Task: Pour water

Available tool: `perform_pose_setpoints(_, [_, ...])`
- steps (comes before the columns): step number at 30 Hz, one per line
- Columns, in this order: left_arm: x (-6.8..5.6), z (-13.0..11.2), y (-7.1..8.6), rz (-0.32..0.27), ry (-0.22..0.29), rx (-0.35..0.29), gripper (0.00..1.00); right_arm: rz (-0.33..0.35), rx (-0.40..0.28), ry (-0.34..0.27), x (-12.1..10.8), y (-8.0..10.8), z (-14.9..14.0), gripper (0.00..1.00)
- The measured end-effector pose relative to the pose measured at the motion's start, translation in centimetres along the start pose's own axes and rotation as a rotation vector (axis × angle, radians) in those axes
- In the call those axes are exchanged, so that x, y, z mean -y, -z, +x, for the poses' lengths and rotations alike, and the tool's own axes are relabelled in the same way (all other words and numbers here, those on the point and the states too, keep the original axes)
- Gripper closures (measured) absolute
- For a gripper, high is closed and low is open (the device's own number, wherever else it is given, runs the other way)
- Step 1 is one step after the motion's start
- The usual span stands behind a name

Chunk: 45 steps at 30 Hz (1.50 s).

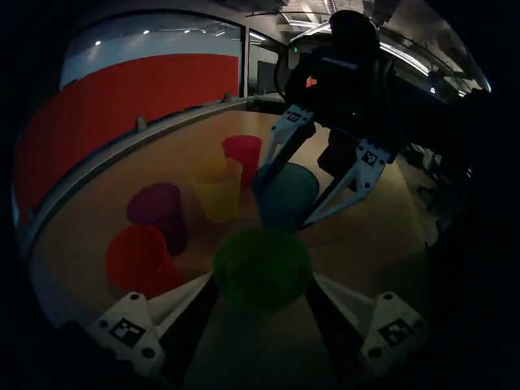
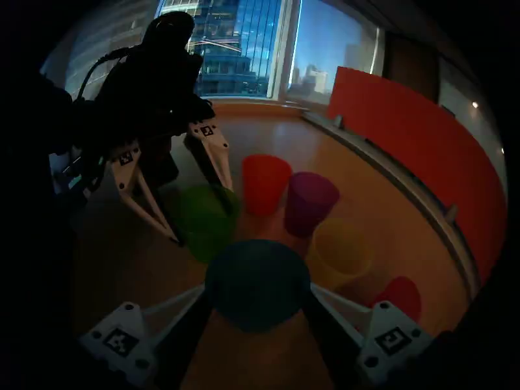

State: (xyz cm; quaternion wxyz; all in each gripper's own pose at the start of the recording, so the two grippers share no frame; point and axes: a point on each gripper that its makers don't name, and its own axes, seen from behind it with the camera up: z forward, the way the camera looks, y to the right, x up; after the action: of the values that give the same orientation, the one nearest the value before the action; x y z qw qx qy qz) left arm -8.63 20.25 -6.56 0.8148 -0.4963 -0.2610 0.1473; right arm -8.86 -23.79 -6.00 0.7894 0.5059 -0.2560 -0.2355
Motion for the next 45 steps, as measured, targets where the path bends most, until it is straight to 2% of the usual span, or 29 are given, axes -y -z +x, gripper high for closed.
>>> perform_pose_setpoints(11, [0.4,-1.0,0.6,0.006,-0.001,0.032,0.11,0.009,-0.002,-0.006,0.4,-0.5,-0.2,0.10])
perform_pose_setpoints(18, [0.8,-1.6,1.6,0.024,0.004,0.042,0.10,0.012,-0.009,-0.022,0.6,-0.9,-0.4,0.10])
perform_pose_setpoints(27, [0.7,-2.1,2.3,0.034,0.009,0.044,0.08,0.010,-0.009,-0.034,0.5,-0.8,-1.0,0.10])
perform_pose_setpoints(33, [0.7,-1.9,2.6,0.043,0.005,0.044,0.08,0.009,-0.009,-0.038,0.7,-0.7,-1.0,0.01])
perform_pose_setpoints(45, [1.6,-2.7,4.7,0.103,0.034,0.034,0.08,-0.031,-0.016,-0.071,0.1,1.6,-2.2,0.00])
